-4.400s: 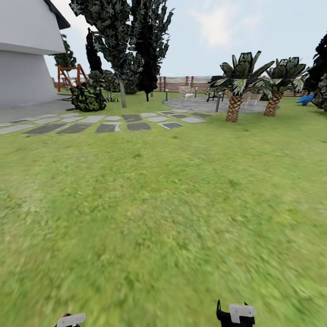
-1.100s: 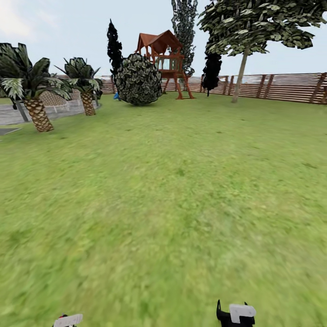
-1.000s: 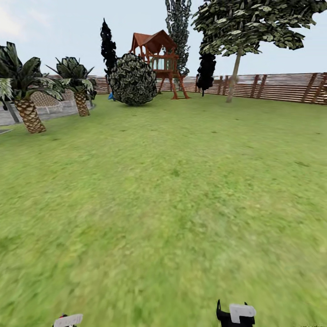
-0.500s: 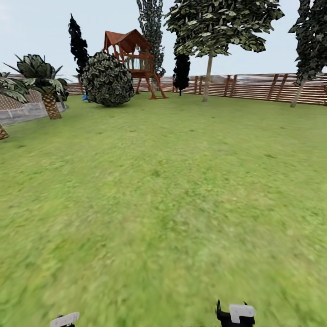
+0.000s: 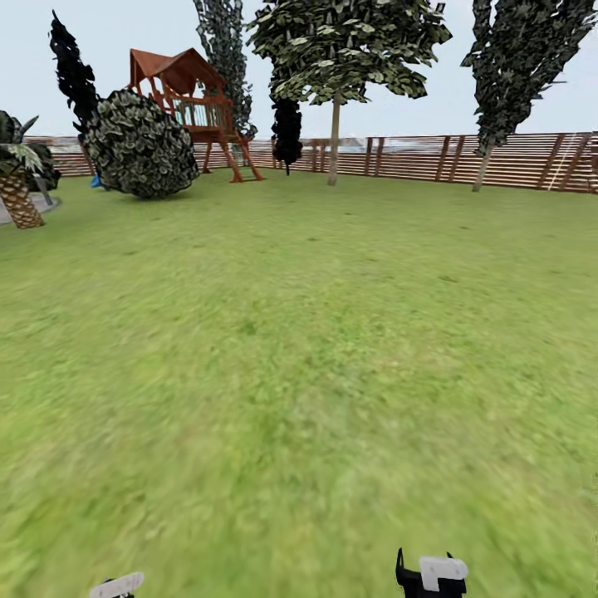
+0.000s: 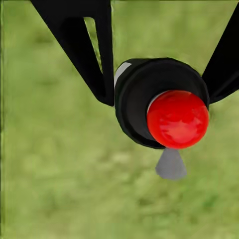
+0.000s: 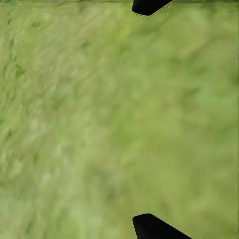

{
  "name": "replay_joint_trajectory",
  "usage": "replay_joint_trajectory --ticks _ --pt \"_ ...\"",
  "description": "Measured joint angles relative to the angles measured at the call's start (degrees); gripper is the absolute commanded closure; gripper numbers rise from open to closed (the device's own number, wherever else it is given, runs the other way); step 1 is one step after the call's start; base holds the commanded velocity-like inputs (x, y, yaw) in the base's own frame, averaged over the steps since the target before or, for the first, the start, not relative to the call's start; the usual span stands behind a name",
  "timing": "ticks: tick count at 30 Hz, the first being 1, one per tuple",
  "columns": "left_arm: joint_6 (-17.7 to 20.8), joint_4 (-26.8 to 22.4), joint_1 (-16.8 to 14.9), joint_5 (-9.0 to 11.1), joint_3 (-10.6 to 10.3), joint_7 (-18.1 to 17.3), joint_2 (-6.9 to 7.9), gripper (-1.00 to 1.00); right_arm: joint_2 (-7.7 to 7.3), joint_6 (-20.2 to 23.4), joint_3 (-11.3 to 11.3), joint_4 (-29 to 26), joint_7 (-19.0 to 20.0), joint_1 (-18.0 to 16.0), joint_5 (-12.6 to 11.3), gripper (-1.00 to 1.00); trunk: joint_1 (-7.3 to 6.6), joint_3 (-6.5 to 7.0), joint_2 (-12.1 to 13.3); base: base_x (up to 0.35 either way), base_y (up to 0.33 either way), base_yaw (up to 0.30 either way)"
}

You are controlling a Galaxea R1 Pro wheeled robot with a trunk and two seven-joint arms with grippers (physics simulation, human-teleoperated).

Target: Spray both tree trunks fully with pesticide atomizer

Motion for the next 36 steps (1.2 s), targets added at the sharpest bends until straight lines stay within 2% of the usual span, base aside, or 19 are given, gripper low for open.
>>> replay_joint_trajectory --ticks 18,36 --pt "-0.05 0.03 0.00 -0.08 0.00 -0.01 0.00 1.00 0.08 0.00 0.04 0.00 0.00 0.01 0.01 -1.00 0.00 0.00 0.00 0.338 0.000 -0.286" --pt "-0.05 0.00 0.02 0.01 0.08 -0.01 0.01 1.00 0.05 0.00 0.24 -0.02 0.10 -0.02 0.37 -1.00 0.00 0.00 0.00 0.339 0.000 -0.002"
